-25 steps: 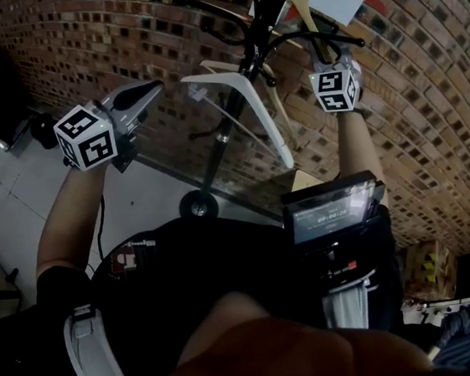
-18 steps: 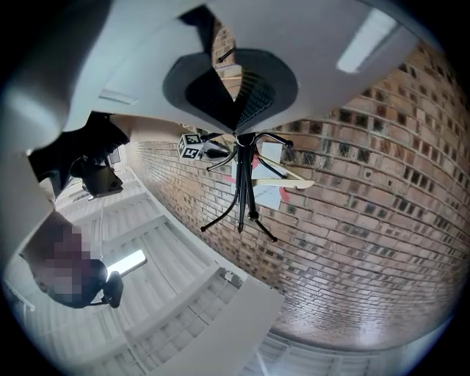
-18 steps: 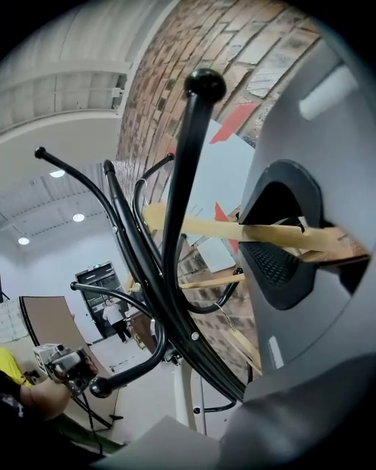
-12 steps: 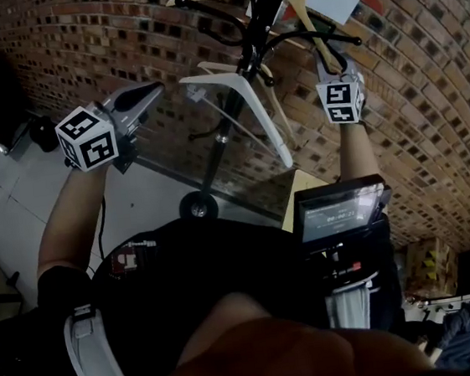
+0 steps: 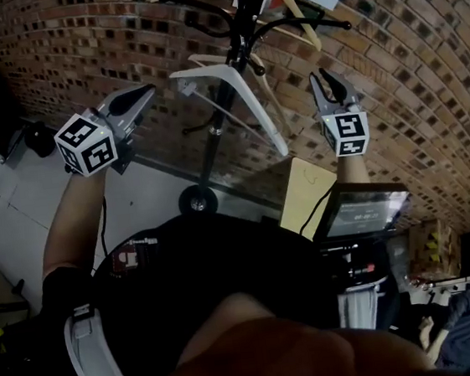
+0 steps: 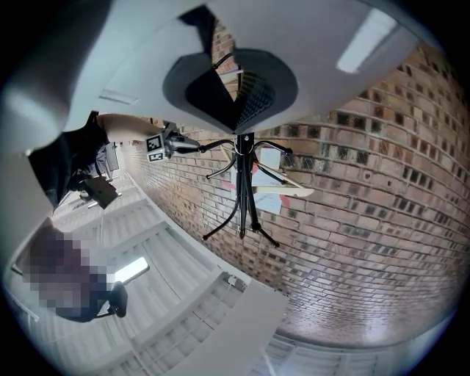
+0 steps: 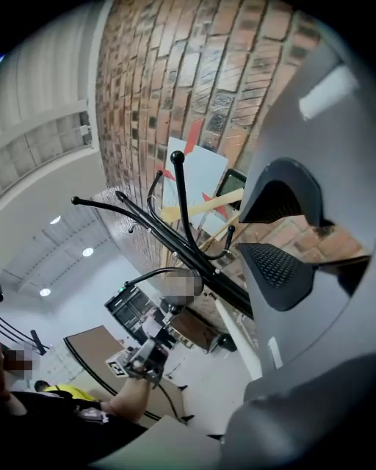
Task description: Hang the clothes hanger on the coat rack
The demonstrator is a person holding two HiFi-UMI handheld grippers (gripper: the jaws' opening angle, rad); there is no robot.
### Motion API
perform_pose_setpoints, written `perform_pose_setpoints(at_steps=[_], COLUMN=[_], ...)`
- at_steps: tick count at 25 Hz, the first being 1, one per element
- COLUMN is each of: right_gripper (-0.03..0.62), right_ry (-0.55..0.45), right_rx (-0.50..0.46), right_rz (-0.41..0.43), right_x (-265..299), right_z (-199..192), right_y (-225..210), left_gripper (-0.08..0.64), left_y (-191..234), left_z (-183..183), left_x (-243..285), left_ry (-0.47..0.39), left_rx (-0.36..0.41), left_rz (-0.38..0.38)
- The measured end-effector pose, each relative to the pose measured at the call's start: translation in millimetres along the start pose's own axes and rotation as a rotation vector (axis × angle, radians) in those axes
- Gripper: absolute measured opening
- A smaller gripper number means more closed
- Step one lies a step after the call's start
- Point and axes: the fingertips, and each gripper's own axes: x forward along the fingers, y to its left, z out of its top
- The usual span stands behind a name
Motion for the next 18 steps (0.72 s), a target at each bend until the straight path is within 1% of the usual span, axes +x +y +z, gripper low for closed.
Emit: perform_pose_setpoints(at_steps=[3, 6, 8, 11, 14, 16, 18], right_gripper=[0.081, 0.055, 0.036, 0.015, 0.015, 0.015, 0.014], right_ry=[0.001, 0.007, 0.008, -0.001, -0.001, 0.001, 0.010], right_rx=[0.123, 0.256, 0.356, 0.485, 0.583, 0.636, 0.670], right_rz=[0.071, 0.136, 0.165, 0.185, 0.195, 0.219, 0.242], right_x=[-25, -50, -65, -85, -103, -112, -120], right_z=[-7, -21, -33, -49, -61, -70, -82], right_y=[25, 54, 74, 101, 121, 133, 145], left_gripper=[-0.006, -0.006, -0.006, -0.006, -0.006, -0.006, -0.006], left_y=[-2, -4, -6, -12, -20, -25, -28], left_z=[-13, -30, -39, -56, -81, -97, -111], left_x=[1, 0, -1, -4, -5, -6, -8], left_ry=[0.011, 0.029, 0.028, 0.024, 0.044, 0.057, 0.059], left_rx=[0.008, 0.004, -0.015, -0.049, -0.049, -0.053, -0.082], left_rz=[0.003, 0.002, 0.000, -0.002, 0.003, 0.009, 0.013])
